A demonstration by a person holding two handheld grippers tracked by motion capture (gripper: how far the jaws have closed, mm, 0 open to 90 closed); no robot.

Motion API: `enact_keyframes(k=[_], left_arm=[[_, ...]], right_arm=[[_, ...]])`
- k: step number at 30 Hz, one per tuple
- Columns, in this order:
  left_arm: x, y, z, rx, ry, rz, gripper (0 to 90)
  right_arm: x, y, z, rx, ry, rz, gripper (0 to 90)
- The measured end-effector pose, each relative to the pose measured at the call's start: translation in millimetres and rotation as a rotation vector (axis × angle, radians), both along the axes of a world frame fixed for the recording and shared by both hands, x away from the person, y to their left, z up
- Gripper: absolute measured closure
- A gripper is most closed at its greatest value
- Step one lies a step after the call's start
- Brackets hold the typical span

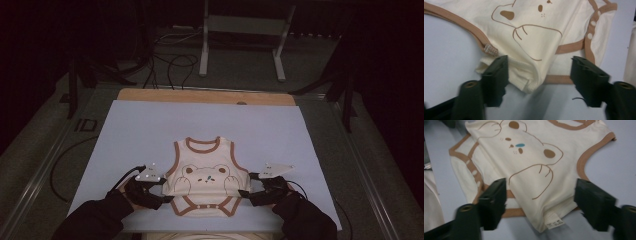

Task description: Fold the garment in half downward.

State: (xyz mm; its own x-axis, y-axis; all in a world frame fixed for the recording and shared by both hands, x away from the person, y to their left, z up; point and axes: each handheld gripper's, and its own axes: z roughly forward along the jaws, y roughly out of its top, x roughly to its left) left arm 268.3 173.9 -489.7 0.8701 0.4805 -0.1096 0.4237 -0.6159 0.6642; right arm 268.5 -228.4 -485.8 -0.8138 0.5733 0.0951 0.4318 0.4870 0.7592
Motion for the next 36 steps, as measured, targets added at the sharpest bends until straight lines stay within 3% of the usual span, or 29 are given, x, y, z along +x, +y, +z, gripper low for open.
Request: enact_keyframes(k=[3,9,17,23,36], left_arm=[[1.0,-0.6,4.7,-0.021,0.004,-0.028,14.5],[4.0,-3.1,13.6,-0.015,-0.010,-0.051,1.1],[7.8,-4.3,23.4,-0.020,-0.040,-0.060,0.3],[13.3,-6.7,31.0,-0.015,-0.062,-0.080,0.3],[32.2,-10.2,45.3,-0.009,-0.098,-0.080,0.3]], right_arm=[[0.0,-0.3,3.3,0.012,-0.007,-0.007,14.9],[1.9,-1.7,7.4,0.039,-0.006,0.008,10.6],[4.4,-0.3,12.9,0.050,-0.013,-0.002,10.2],[8.1,0.5,20.4,0.041,-0.045,0.008,10.2],[24.8,4.4,39.4,0.078,-0.099,-0.001,10.2]])
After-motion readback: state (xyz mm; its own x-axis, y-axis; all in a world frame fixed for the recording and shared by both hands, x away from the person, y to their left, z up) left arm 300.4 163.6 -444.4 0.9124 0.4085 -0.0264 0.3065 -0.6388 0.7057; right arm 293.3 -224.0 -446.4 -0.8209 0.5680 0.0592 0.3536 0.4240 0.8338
